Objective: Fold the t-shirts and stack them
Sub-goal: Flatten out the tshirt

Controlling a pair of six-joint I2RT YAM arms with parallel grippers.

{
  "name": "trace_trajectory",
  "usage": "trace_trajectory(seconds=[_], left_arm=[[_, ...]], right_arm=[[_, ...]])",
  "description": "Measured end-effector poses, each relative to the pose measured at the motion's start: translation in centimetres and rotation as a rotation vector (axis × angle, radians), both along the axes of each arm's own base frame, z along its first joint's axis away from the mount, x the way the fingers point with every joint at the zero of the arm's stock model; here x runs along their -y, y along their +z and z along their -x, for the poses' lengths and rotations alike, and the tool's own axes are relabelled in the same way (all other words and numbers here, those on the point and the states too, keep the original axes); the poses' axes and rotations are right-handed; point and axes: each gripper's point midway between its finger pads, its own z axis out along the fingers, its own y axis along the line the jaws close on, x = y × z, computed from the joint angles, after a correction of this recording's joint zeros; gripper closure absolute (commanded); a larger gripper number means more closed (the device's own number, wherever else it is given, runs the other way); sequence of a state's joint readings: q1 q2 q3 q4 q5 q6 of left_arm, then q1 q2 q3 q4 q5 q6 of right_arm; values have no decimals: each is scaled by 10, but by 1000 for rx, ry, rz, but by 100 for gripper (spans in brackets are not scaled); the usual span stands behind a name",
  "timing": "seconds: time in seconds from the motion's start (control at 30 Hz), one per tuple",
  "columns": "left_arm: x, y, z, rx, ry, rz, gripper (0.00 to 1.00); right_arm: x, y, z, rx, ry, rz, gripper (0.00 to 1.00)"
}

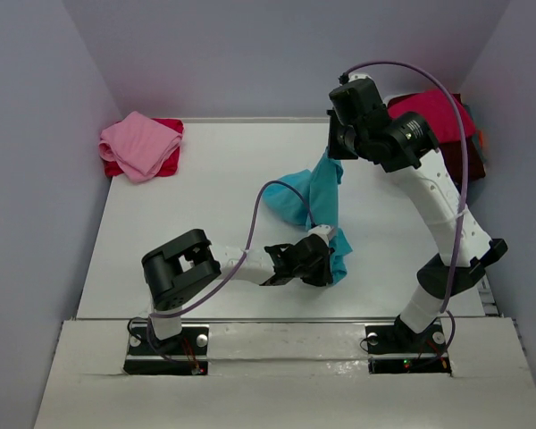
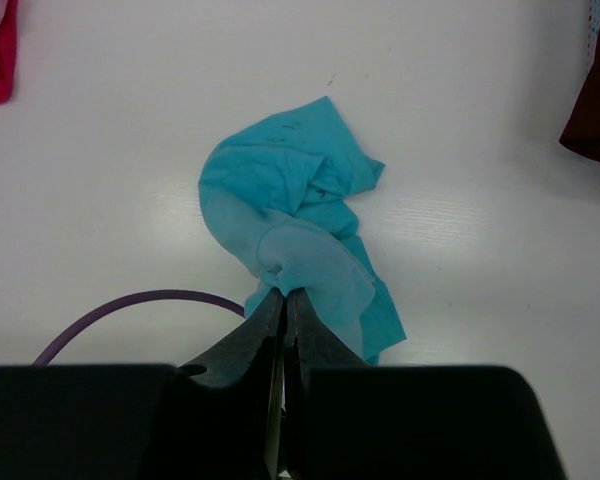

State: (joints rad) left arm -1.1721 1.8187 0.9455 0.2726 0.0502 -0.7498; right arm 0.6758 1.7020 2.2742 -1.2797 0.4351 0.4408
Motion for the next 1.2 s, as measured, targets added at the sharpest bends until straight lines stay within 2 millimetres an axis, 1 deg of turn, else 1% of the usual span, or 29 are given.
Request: trace_trajectory(seconds=[0.4,0.53,0.6,0.7,0.77,0.87,0.9,0.97,1.07,1.2], left_arm=[[-1,-1,-1,3,3,-5,94],[-6,-2,-3,12,19,-29,94],[-10,1,-5,22,30,-42,94],[-15,19,-8,55,50,-30,94],[-17,37,-9,88,63,-15,94],[-20,58,-4,136,69,-2,94],[-21,64,-1,152,68,1,94],[-25,71,6,179,66,-14,94],[-25,82,22,207,40,-36,94],[-26,96,38,246,18,-65,94]], right_arm=[[2,1,-1,6,-11,8,93],[3,1,-1,8,-15,10,93],[4,1,-2,9,-17,11,93],[4,2,-2,14,-22,13,93],[5,2,-2,19,-25,13,93],[8,2,-1,21,-34,20,93],[9,3,-1,23,-35,20,93],[10,3,0,26,-36,17,93],[13,5,3,34,-40,12,93],[28,17,13,72,-73,3,93]])
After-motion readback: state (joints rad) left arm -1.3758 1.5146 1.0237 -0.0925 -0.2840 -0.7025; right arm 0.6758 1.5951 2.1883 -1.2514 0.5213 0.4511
